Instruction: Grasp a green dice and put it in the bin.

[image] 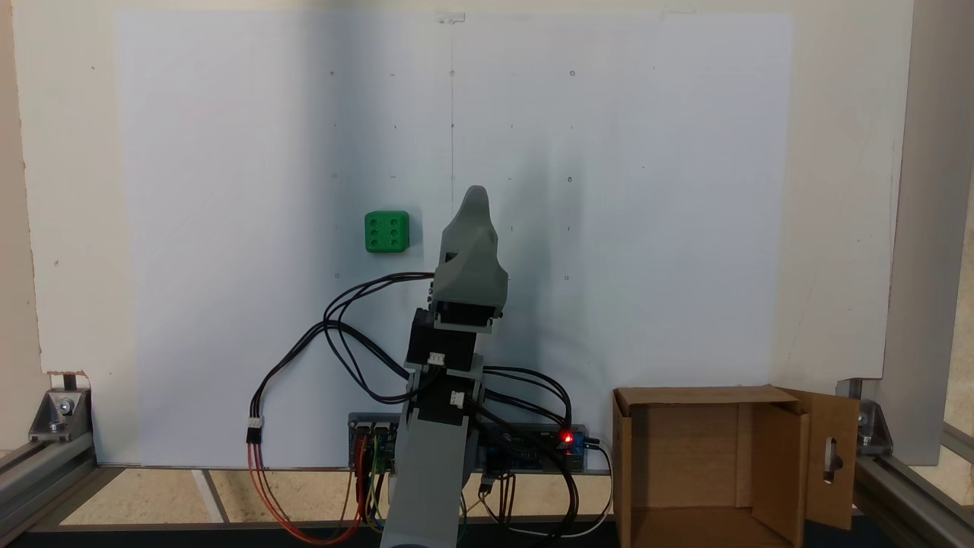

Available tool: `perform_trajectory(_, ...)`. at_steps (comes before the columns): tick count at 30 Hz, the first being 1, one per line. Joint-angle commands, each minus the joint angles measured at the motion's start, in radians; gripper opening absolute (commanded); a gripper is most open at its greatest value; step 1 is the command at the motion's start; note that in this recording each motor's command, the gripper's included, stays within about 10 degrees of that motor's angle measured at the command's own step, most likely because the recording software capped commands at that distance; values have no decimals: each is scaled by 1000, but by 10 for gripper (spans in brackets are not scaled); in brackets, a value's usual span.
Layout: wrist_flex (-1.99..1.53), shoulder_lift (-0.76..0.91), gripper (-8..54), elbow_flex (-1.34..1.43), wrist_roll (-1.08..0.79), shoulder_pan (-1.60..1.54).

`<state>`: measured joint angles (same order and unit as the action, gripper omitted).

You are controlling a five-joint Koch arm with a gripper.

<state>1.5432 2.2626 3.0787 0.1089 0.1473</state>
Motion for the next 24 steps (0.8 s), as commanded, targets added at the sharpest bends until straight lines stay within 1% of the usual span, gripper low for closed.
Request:
perform_trajectory(1,9,103,447,48,35,-2)
perform_trajectory(19,6,103,445,48,17,-8)
perform_trajectory(24,-44,103,442,48,15,-3)
